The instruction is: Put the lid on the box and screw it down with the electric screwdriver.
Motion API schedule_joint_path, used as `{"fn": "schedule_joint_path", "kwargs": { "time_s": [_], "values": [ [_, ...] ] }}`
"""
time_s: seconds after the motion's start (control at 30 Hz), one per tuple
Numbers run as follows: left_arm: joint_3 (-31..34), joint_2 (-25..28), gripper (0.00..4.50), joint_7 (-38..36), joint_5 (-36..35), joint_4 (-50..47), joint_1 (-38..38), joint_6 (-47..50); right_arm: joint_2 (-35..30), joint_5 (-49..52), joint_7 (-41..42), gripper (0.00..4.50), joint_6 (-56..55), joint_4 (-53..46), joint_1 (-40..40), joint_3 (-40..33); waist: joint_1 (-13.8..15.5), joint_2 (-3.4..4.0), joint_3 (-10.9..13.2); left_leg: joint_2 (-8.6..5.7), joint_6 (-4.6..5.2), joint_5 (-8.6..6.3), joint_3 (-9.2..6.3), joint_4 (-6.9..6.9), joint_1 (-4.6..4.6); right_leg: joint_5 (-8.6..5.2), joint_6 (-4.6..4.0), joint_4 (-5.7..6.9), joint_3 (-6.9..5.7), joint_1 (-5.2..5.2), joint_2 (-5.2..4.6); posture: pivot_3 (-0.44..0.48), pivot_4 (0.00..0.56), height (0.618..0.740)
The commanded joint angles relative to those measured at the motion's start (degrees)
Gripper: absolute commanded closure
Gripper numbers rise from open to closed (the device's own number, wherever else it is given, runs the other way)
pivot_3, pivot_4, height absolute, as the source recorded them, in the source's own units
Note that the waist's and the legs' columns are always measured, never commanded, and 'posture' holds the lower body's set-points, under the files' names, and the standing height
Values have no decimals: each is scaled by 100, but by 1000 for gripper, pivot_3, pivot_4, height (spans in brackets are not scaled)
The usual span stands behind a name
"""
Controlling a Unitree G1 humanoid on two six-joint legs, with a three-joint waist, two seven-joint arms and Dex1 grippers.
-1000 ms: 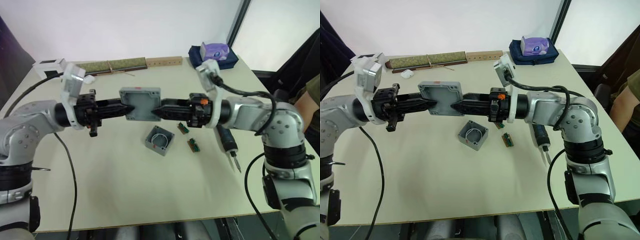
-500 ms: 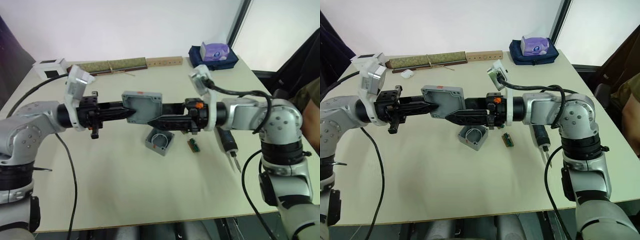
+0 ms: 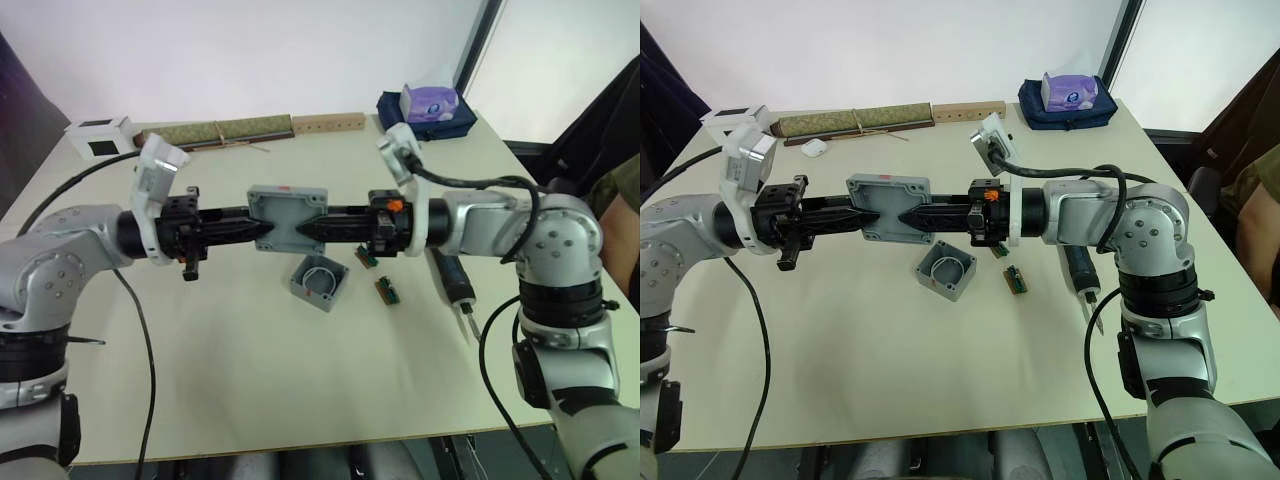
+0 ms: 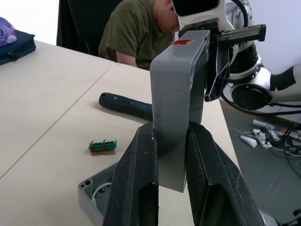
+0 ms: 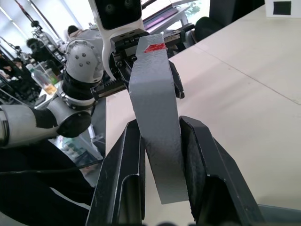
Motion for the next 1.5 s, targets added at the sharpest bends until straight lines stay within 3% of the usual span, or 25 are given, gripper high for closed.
{"fn": "schedule_joint_path", "kwargs": {
  "time_s": [0.03, 0.07, 0.23, 0.37, 0.43, 0.57, 0.7, 0.8, 1.07, 1.27, 1.5],
  "values": [
    [62, 143, 4211, -36, 87, -206, -67, -102, -27, -31, 219, 3978, -131, -67, -76, -270, 0, 0, 0, 0, 0, 0, 0, 0, 0, 0, 0, 0, 0, 0, 0, 0, 150, 740],
    [40, 187, 4211, 3, 101, -166, -94, -24, -92, -237, 323, 3985, -267, -206, -36, -210, 0, 0, 0, 0, 0, 0, 0, 0, 0, 0, 0, -1, 0, 0, 0, 0, 150, 740],
    [33, 367, 2153, -5, 164, -21, -158, 80, -408, -2307, 973, 3988, -2072, -996, 555, 555, 1, 0, 0, -1, 0, 0, 1, -4, -1, 0, 1, -8, 0, 0, 0, 0, 150, 740],
    [-1, 710, 630, -287, 450, 56, 54, -62, -444, -4260, 1154, 3988, -4210, -903, 1123, 1150, -9, 0, 0, 0, 0, 0, 1, -5, -1, 0, 1, -13, 0, 0, 2, 0, 150, 740],
    [-28, 860, 97, -467, 604, 120, 192, -174, -393, -4989, 1227, 3988, -5214, -719, 1380, 1309, -23, 1, 1, 0, 0, 0, 7, -8, -1, 0, 1, -13, 5, -5, 2, 0, 150, 740],
    [-100, 1010, 97, -759, 839, 274, 327, -354, -406, -6825, 1104, 3988, -8213, -8, 1785, 1666, -18, 0, 1, 0, 0, 0, 11, -10, -1, -1, 1, -13, 6, -7, 3, 0, 150, 740],
    [-216, 1059, 97, -968, 1072, 389, 373, -547, -603, -8962, 130, 3988, -11172, 1014, 1863, 1870, -7, -1, 1, -2, 0, 0, 15, -9, -1, -1, 1, -16, 9, -7, 1, 0, 150, 740],
    [-231, 1061, 97, -1056, 1148, 418, 387, -612, -637, -10374, -770, 3988, -12303, 1572, 1784, 1881, -6, -1, 1, -1, -1, 1, 16, -8, -1, -1, 1, -15, 11, -7, 1, 0, 150, 740],
    [-196, 1011, 97, -1063, 1226, 320, 481, -614, -536, -12444, -2288, 3988, -11885, 1937, 2026, 1868, -19, -1, 1, -1, -3, 2, 16, -8, 0, -2, -2, -9, 14, -9, 3, 0, 150, 740],
    [-156, 994, 97, -1008, 1197, 230, 579, -591, -498, -12742, -2588, 3988, -11309, 1737, 2219, 1825, -20, -1, 1, -1, -3, 2, 16, -8, 1, -1, -2, -7, 15, -8, 2, 0, 150, 740],
    [-189, 971, 97, -991, 1218, 202, 626, -633, -468, -12529, -2374, 3988, -10976, 1532, 2360, 1899, -19, -2, 0, -1, -3, 2, 16, -8, 1, -1, -2, -5, 15, -8, 2, 0, 150, 740]
  ]
}}
